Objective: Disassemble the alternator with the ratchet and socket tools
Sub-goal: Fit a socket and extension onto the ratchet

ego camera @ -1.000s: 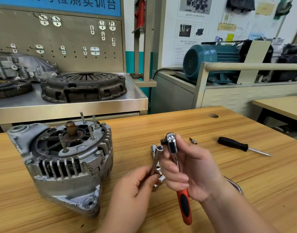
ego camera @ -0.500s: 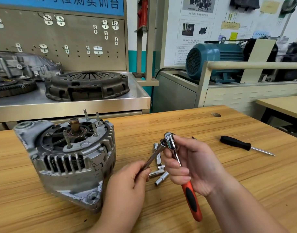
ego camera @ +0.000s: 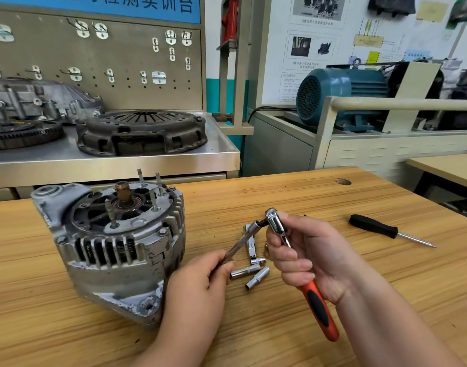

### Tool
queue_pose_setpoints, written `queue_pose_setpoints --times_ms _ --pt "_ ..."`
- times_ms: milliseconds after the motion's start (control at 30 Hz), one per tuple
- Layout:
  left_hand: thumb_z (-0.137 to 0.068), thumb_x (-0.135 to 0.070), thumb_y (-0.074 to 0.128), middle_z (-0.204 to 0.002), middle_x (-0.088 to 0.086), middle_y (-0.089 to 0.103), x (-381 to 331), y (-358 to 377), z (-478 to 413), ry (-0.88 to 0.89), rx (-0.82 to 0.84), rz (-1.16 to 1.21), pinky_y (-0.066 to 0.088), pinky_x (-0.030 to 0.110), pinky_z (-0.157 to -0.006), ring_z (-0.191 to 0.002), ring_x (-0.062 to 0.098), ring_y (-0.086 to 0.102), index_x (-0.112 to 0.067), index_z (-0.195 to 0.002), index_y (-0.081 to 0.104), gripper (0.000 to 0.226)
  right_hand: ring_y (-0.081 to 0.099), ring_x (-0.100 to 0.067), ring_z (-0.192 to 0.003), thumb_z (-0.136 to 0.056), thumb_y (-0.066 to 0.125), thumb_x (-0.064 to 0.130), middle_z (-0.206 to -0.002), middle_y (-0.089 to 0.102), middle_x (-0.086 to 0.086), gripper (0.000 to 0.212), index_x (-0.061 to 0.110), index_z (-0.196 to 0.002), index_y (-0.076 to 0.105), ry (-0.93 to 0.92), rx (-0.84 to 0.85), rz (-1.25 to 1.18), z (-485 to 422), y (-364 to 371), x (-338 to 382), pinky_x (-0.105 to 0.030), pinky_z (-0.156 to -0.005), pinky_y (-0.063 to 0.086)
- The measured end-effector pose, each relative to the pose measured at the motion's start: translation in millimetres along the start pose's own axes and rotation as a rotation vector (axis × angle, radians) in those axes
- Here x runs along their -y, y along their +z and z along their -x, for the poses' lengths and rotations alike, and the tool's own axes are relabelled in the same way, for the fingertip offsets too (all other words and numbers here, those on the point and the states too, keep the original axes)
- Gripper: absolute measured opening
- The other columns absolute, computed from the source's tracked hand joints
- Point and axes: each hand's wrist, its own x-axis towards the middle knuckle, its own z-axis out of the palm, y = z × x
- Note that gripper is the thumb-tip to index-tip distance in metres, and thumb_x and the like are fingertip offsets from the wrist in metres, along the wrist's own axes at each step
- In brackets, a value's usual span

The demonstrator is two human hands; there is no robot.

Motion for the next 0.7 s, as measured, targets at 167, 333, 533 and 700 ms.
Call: queue_pose_setpoints --times_ms 167,333,533,700 --pt "-0.087 -0.019 0.065 -0.057 -0.009 0.055 1.3 0.4 -0.4 0.038 -0.006 -0.028 0.038 0.017 -0.058 -0.064 0.005 0.053 -0.036 -0.06 0.052 0.034 0.031 -0.003 -0.028 -0.08 0.056 0.035 -0.047 0.038 0.0 0.035 0.008 -0.058 0.058 0.042 0.011 0.022 -0.3 -11.4 3.1 -0.013 -0.026 0.025" --pt "-0.085 -0.019 0.068 -0.063 -0.016 0.059 3.7 1.9 0.9 0.055 -0.019 -0.009 0.038 0.009 -0.061 -0.072 0.0 0.056 -0.033 -0.076 0.069 0.017 0.032 -0.002 -0.029 -0.083 0.06 0.033 -0.047 0.04 0.001 0.033 0.009 -0.06 0.059 0.069 0.055 0.068 -0.9 -21.9 5.3 -0.013 -0.027 0.027" --pt "-0.086 -0.02 0.068 -0.067 -0.017 0.058 3.8 0.4 0.6 0.077 -0.034 -0.028 0.036 0.006 -0.065 -0.072 0.0 0.057 -0.023 -0.095 0.075 0.012 0.03 -0.002 -0.028 -0.083 0.059 0.034 -0.047 0.039 0.002 0.034 0.01 -0.059 0.057 0.105 0.039 0.113 -2.4 -23.6 3.9 -0.012 -0.027 0.025" --pt "-0.086 -0.021 0.067 -0.063 -0.016 0.056 4.0 -0.9 1.4 0.125 -0.04 -0.05 0.037 0.012 -0.062 -0.068 0.001 0.057 -0.023 -0.089 0.074 0.008 0.029 -0.001 -0.027 -0.082 0.053 0.035 -0.046 0.038 0.002 0.035 0.01 -0.057 0.056 0.125 0.02 0.087 -4.4 -25.1 3.0 -0.012 -0.026 0.022"
